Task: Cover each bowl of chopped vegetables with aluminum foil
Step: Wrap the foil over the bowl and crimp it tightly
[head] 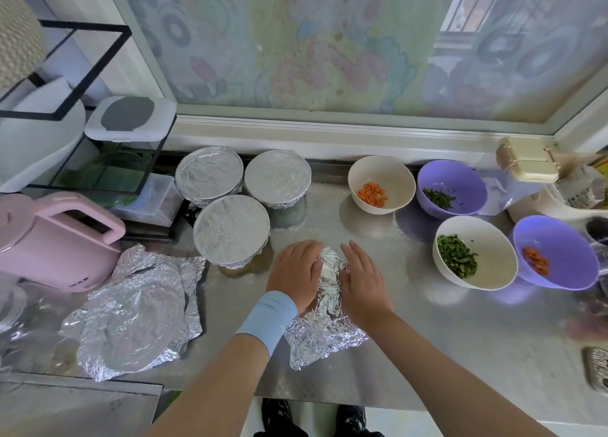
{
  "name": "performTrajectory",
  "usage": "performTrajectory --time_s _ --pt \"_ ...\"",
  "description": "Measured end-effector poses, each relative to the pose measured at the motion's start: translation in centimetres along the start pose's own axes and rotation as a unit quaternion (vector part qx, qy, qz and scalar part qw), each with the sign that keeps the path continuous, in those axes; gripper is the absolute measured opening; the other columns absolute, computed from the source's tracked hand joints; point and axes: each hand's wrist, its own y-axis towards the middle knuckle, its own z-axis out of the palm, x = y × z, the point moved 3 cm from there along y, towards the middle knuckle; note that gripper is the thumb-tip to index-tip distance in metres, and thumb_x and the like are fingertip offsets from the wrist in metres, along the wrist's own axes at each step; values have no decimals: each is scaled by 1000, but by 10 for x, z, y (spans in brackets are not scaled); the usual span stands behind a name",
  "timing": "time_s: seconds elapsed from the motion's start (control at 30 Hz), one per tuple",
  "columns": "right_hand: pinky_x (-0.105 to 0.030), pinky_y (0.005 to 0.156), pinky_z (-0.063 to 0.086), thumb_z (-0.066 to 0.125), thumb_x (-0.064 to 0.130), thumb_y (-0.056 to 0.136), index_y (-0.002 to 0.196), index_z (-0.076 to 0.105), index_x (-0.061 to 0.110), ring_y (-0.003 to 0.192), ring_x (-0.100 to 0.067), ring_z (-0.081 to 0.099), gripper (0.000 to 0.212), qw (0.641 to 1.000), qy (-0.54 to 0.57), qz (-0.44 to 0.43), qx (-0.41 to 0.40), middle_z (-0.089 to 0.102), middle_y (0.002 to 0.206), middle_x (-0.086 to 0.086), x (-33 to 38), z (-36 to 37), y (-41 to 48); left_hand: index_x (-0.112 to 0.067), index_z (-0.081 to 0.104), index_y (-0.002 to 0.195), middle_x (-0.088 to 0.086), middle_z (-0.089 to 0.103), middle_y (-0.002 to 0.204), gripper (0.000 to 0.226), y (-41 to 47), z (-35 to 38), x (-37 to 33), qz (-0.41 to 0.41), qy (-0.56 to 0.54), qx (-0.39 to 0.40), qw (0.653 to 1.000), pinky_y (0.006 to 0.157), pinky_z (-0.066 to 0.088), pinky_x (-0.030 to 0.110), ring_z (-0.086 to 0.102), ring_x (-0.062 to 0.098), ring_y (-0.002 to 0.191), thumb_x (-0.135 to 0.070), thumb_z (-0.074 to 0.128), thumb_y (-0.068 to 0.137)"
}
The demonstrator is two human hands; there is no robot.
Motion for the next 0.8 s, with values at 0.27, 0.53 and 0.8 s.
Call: performTrajectory --time_s 0.27,0.53,0.8 --pt "-33 91 45 42 29 99 127 52 37 108 -10 55 31 988 124 88 17 61 119 16 4 9 6 -34 50 129 -15 55 126 33 -1 11 4 -54 -34 41 997 87 46 31 49 9 113 -33 29 103" --pt "-35 113 24 45 24 98 140 48 27 136 -17 37 42 999 11 34 6 46 146 5 8 0 6 -28 52 130 -8 55 130 34 -14 14 1 -166 -104 23 980 100 43 38 50 16 119 -32 34 101" --pt "-40 113 27 41 28 99 148 29 19 139 -24 31 51 978 87 188 -36 34 152 -2 12 11 -34 -18 53 132 -1 52 137 40 -10 2 18 -172 -93 13 981 106 37 36 48 20 125 -35 48 96"
